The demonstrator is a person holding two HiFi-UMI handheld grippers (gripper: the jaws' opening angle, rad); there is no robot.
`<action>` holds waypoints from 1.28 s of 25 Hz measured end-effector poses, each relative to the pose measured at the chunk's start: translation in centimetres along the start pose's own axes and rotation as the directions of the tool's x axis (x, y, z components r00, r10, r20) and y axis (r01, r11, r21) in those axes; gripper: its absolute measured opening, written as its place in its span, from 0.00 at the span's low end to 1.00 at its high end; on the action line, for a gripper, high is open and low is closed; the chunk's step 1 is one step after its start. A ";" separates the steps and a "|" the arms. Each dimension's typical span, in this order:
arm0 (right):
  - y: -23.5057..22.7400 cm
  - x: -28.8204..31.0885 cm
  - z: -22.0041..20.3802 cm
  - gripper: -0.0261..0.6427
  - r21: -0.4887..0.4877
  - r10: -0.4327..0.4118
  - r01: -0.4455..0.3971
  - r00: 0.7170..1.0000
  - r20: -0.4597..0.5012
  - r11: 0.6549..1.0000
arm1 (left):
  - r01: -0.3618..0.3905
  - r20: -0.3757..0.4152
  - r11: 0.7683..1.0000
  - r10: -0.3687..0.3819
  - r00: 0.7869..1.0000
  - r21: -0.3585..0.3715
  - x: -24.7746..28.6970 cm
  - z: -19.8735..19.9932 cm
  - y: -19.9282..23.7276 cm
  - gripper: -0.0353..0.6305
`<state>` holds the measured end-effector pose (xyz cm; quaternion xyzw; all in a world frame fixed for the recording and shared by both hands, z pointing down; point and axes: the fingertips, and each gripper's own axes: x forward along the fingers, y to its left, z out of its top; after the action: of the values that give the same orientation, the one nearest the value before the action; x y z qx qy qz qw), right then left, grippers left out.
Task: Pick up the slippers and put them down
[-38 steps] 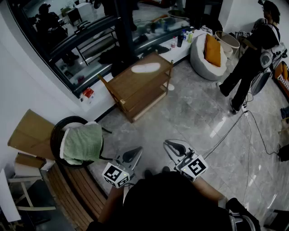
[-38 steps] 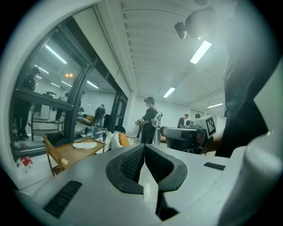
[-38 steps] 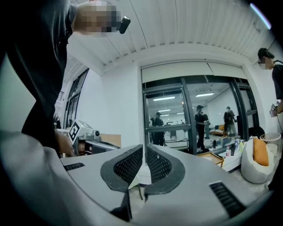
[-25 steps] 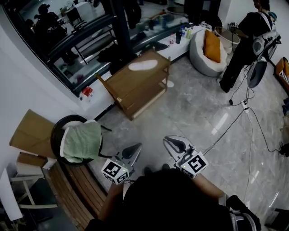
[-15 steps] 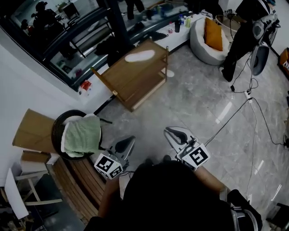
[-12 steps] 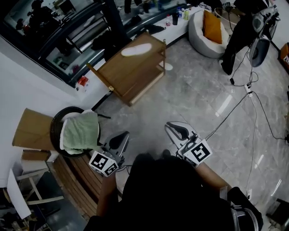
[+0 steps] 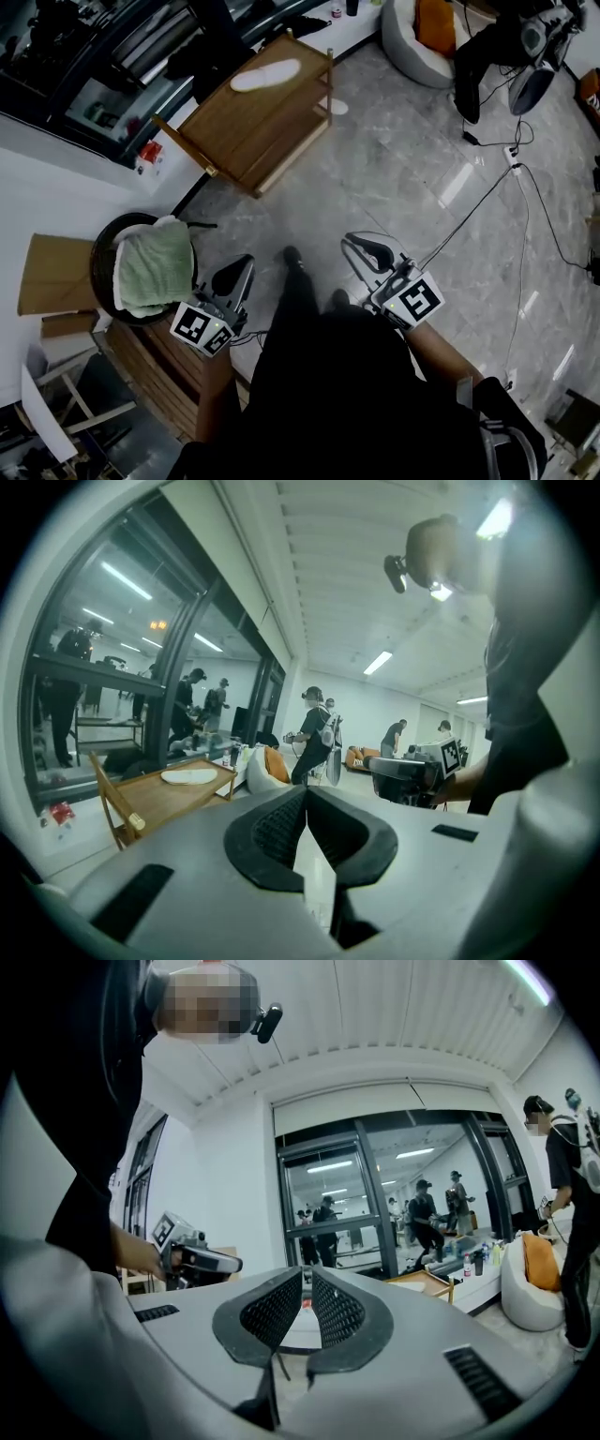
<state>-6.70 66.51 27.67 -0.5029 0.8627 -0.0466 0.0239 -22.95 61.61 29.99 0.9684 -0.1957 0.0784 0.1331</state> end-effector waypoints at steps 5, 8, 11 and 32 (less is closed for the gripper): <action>-2.4 5.5 0.4 0.10 -0.022 -0.004 0.004 1.000 -0.020 1.000 | 0.019 0.031 1.000 -0.019 0.999 -0.011 2.4 1.3 5.6 0.07; -3.3 10.0 1.4 0.10 -0.036 0.008 -0.009 1.000 -0.021 0.999 | 0.037 0.047 0.999 -0.037 0.998 0.003 3.4 3.1 9.7 0.07; -4.4 14.5 2.4 0.10 -0.044 -0.007 0.005 0.999 -0.037 0.999 | 0.055 0.050 0.998 -0.055 0.997 0.012 4.2 5.0 14.0 0.07; -21.0 28.7 3.0 0.10 -0.067 -0.028 0.022 0.996 -0.082 0.997 | 0.065 0.028 0.997 -0.065 0.998 -0.031 17.9 10.3 30.1 0.07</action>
<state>-2.36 31.07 26.99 -0.5118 0.8577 -0.0391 -0.0292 -17.69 25.46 30.66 0.9730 -0.1672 0.0578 0.1485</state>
